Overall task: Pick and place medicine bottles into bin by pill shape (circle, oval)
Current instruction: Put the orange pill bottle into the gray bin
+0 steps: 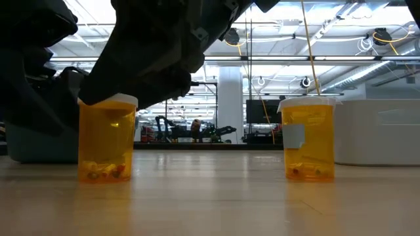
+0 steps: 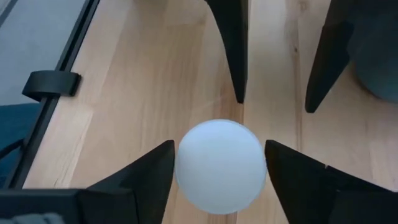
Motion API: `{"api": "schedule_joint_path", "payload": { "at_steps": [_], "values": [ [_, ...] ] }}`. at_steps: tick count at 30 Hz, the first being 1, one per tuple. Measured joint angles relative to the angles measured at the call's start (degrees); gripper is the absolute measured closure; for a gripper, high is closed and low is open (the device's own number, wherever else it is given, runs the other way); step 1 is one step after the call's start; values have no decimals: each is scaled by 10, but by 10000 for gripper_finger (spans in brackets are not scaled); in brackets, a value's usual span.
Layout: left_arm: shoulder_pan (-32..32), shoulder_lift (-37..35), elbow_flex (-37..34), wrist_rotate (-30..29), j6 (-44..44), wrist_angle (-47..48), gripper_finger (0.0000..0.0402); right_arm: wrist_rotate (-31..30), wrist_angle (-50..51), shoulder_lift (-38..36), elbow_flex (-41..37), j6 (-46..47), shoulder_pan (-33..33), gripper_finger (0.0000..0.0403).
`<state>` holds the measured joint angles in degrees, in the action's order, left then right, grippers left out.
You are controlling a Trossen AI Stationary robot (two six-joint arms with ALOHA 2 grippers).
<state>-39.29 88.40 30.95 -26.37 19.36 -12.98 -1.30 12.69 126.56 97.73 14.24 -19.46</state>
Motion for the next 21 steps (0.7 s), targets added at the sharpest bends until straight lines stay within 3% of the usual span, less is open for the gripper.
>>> {"api": "schedule_joint_path", "payload": {
  "at_steps": [7, 21],
  "values": [
    [0, 0, 12, -6, -28, -8, 199, 0, 7, 0, 0, 0, 0, 191],
    [0, -3, 55, -7, -77, 1, 199, 1, 60, -20, -1, -1, -5, 191]
  ]
}}
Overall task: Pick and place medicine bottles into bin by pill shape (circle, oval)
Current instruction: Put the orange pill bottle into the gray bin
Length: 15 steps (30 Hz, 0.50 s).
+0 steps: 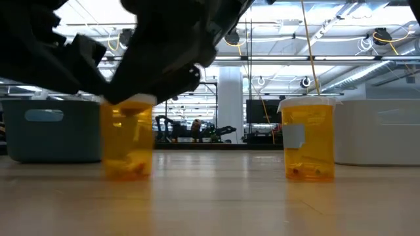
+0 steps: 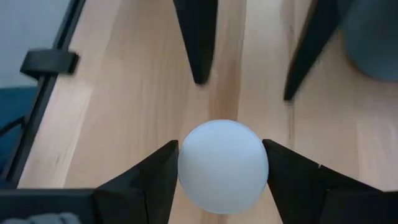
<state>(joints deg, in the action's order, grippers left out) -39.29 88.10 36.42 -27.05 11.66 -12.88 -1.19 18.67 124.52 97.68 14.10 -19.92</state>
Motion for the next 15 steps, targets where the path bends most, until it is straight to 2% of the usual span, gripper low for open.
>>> {"api": "schedule_joint_path", "payload": {
  "at_steps": [6, 15],
  "values": [
    [0, -52, 25, -2, -6, 54, 199, -2, 57, -43, 0, 3, -9, 191],
    [2, -179, 28, -57, -13, 108, 199, -5, 144, -109, 0, -5, -19, 191]
  ]
}}
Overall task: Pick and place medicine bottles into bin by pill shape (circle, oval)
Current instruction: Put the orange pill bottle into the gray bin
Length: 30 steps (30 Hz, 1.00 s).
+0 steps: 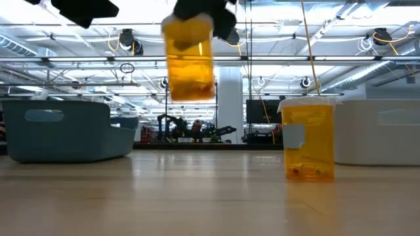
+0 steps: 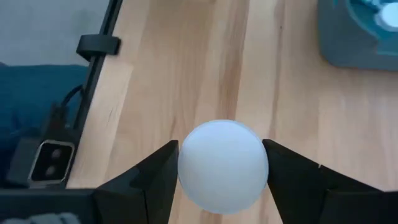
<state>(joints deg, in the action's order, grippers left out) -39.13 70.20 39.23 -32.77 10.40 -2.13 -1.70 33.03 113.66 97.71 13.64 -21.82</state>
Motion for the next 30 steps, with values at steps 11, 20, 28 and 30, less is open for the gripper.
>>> {"api": "schedule_joint_path", "payload": {
  "at_steps": [11, 20, 28, 30],
  "values": [
    [16, -66, 0, -49, 0, 41, 199, -90, 140, -116, -21, -8, 0, 191],
    [41, -65, 0, -48, 11, 77, 199, -135, 137, -286, -162, 22, 0, 191],
    [65, -65, 0, -48, -1, 96, 199, -148, 136, -445, -297, 89, 30, 191],
    [74, -65, 0, -48, -2, 100, 199, -147, 136, -482, -332, 105, 38, 191]
  ]
}}
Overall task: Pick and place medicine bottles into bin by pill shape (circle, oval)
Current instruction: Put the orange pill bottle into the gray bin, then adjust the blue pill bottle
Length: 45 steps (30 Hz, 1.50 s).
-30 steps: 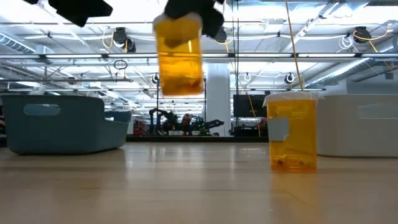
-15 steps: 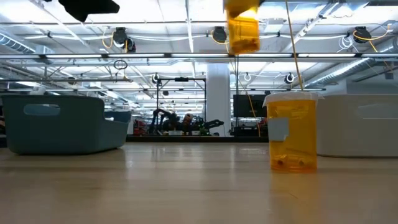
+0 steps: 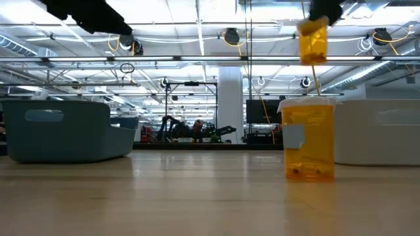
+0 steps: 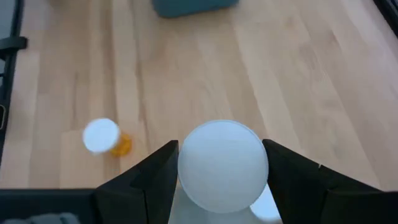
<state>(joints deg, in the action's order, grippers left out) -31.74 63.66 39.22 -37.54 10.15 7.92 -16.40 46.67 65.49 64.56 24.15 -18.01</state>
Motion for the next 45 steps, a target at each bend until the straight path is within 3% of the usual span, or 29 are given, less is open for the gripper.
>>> {"api": "schedule_joint_path", "payload": {
  "at_steps": [12, 28, 45],
  "values": [
    [69, 0, 0, 54, -9, 1, 199, 45, -4, -152, -172, 83, 20, 191],
    [132, 0, 0, 96, -6, 0, 199, 61, -142, -171, -340, 97, 20, 191],
    [142, 0, 0, 94, 30, 31, 199, 45, -152, -176, -362, 104, 20, 149]
  ]
}}
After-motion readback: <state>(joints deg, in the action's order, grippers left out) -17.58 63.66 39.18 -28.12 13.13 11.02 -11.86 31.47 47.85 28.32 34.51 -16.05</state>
